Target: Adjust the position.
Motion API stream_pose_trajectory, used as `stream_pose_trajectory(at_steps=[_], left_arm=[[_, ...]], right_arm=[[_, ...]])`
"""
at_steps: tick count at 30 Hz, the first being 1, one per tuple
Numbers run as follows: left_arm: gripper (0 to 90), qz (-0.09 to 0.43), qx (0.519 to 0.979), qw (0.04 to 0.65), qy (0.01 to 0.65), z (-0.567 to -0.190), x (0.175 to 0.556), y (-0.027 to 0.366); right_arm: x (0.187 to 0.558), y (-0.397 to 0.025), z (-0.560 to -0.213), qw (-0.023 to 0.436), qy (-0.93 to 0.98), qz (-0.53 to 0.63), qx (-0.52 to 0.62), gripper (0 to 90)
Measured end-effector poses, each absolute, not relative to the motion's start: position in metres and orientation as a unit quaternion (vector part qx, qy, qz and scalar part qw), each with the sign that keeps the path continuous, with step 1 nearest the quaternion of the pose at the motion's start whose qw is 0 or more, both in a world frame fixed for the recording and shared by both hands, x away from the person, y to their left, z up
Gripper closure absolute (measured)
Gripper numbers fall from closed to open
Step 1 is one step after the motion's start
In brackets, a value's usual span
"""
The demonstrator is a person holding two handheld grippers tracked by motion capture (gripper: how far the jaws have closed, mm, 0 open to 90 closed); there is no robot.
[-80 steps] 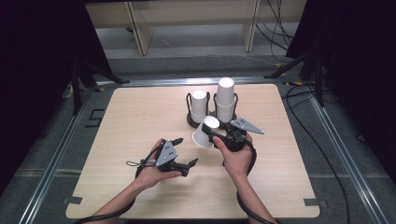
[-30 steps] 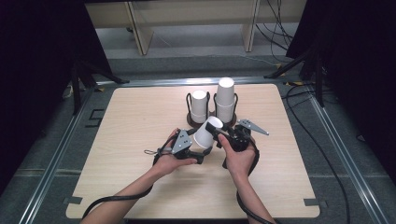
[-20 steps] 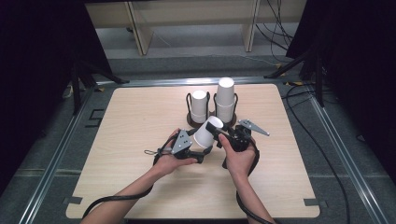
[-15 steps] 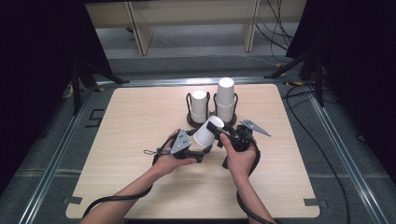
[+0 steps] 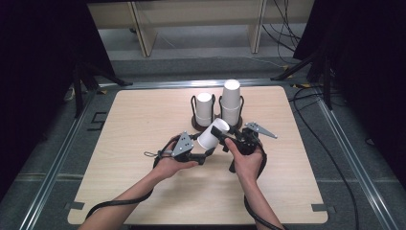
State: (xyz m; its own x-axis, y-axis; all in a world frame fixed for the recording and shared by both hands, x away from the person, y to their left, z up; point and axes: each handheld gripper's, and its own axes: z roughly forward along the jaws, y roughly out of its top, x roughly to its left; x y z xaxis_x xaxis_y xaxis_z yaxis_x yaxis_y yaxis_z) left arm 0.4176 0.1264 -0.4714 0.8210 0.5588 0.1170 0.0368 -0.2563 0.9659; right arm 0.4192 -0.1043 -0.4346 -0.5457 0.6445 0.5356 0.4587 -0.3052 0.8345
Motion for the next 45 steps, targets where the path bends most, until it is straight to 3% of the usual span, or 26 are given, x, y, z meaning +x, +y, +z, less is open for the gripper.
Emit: stream_pose_trajectory(at_steps=[18,31,35,45], left_arm=[[33.3,0.219,0.769,0.573,0.182,-0.47,0.418,0.13],[33.7,0.2,0.783,0.564,0.171,-0.465,0.419,0.147],[33.6,0.197,0.788,0.56,0.165,-0.462,0.419,0.152],[33.4,0.196,0.822,0.518,0.134,-0.45,0.425,0.167]], right_arm=[[0.421,-0.105,-0.433,0.074,0.577,0.667,0.466,19.3],[0.419,-0.118,-0.421,0.13,0.598,0.674,0.413,16.1],[0.415,-0.127,-0.421,0.146,0.617,0.664,0.397,19.2],[0.41,-0.145,-0.429,0.156,0.652,0.643,0.371,19.4]])
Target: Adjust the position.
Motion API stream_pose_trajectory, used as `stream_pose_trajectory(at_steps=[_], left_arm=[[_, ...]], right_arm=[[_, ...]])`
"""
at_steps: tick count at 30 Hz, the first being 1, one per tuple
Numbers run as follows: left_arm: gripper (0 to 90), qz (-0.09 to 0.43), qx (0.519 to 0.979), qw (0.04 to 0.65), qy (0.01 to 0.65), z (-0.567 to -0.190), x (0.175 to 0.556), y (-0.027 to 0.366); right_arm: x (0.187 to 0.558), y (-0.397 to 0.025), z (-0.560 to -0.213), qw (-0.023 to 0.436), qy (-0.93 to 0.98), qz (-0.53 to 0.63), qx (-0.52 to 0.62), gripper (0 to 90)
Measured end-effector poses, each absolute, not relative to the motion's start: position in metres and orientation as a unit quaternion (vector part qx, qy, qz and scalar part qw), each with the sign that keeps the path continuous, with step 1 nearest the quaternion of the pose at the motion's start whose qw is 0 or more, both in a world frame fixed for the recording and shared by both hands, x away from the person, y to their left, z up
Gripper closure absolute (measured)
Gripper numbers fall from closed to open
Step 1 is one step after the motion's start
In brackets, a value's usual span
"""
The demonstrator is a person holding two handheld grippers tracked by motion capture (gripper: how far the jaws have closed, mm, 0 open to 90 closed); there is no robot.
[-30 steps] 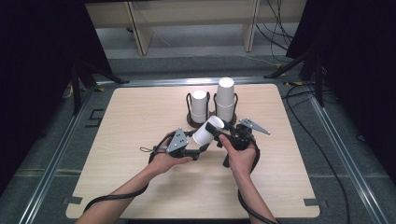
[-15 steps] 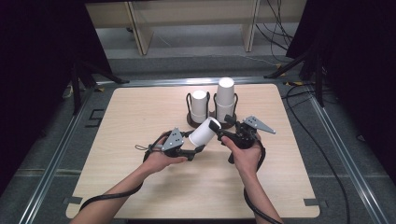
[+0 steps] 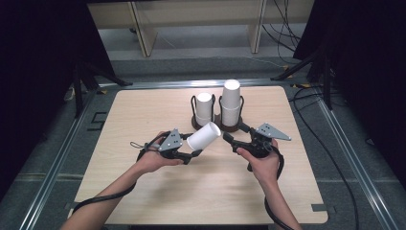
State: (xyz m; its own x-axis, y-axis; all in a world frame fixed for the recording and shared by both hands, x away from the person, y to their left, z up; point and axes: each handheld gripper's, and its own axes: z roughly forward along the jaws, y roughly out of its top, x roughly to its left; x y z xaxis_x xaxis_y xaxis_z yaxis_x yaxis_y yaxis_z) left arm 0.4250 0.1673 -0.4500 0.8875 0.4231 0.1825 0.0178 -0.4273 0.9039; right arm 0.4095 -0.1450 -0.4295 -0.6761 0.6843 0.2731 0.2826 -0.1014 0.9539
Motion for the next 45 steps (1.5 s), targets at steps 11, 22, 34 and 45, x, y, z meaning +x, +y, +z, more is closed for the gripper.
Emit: stream_pose_trajectory(at_steps=[11,22,34,45], left_arm=[[32.8,0.193,0.841,0.492,0.119,-0.443,0.43,0.176],[32.4,0.186,0.868,0.451,0.091,-0.433,0.435,0.181],[32.7,0.177,0.885,0.426,0.068,-0.426,0.436,0.183],[33.0,0.152,0.901,0.404,0.048,-0.422,0.439,0.183]], right_arm=[[0.411,-0.158,-0.44,0.155,0.697,0.609,0.346,20.0],[0.41,-0.155,-0.443,0.134,0.727,0.588,0.328,19.4],[0.413,-0.149,-0.446,0.113,0.759,0.569,0.296,19.0],[0.413,-0.145,-0.448,0.107,0.77,0.56,0.285,18.6]])
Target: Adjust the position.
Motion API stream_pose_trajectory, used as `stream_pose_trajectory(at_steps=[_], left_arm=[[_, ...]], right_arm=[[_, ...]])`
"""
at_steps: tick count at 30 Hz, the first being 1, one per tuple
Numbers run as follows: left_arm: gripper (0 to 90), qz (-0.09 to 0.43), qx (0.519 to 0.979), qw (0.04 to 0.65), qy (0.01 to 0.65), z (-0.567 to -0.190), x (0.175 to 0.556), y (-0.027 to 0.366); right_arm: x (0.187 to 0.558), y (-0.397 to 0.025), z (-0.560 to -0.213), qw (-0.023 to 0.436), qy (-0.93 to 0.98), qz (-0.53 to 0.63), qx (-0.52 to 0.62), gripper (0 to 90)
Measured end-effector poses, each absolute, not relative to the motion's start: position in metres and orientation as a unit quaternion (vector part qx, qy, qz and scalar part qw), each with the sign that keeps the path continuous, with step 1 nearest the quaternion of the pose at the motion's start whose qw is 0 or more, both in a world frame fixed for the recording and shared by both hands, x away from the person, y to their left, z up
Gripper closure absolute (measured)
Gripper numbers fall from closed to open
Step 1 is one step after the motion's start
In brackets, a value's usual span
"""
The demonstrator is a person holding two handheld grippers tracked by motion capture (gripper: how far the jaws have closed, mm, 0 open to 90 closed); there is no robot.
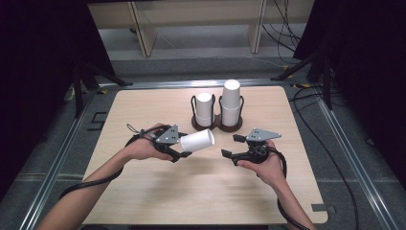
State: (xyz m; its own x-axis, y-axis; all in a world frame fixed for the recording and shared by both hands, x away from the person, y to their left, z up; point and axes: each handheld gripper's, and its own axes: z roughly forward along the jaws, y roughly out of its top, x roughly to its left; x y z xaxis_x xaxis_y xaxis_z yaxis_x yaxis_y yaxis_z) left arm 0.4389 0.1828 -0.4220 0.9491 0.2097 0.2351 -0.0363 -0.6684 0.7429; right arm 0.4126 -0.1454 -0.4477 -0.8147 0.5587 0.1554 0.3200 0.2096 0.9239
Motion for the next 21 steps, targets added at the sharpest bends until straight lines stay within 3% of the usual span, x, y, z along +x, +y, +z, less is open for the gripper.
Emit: stream_pose_trajectory(at_steps=[21], left_arm=[[33.3,0.144,0.928,0.343,0.002,-0.4148,0.4384,0.1789]], right_arm=[[0.418,-0.1394,-0.4441,0.093,0.822,0.516,0.223,17.8]])
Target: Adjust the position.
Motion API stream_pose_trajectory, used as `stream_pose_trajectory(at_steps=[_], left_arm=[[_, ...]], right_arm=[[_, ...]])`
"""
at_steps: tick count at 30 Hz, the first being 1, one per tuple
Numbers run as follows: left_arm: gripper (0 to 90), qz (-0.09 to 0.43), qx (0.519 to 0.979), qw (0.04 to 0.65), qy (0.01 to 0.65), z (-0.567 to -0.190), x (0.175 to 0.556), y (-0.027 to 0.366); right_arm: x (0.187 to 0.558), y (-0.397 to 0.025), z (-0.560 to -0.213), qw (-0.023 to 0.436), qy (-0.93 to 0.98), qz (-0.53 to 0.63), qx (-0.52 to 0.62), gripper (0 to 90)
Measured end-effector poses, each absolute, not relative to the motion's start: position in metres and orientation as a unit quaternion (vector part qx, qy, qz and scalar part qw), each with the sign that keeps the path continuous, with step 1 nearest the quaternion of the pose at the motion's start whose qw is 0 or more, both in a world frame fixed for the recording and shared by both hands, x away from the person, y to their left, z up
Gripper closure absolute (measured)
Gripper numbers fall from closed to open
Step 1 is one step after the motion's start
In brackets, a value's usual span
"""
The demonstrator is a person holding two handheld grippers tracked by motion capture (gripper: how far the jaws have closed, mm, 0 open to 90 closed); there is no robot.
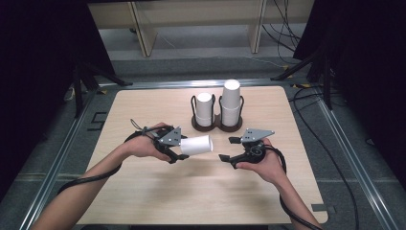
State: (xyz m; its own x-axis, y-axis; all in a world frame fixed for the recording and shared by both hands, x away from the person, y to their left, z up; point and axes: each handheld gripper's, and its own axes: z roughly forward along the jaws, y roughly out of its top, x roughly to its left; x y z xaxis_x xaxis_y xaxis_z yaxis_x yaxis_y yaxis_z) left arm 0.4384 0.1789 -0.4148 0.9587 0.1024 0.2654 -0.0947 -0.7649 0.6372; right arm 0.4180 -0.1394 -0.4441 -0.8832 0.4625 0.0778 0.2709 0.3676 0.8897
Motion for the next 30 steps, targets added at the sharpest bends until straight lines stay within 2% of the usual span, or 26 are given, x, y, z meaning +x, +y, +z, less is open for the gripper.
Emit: stream_pose_trajectory(at_steps=[10,11,30], left_arm=[[33.3,0.139,0.939,0.315,-0.01,-0.413,0.44,0.175],[33.4,0.139,0.94,0.311,-0.01,-0.412,0.441,0.173],[33.6,0.128,0.961,0.242,-0.04,-0.41,0.443,0.163]], right_arm=[[0.419,-0.137,-0.443,0.09,0.828,0.51,0.214,17.8],[0.418,-0.136,-0.442,0.08,0.83,0.508,0.219,17.8],[0.422,-0.128,-0.435,0.083,0.846,0.492,0.188,17.8]])
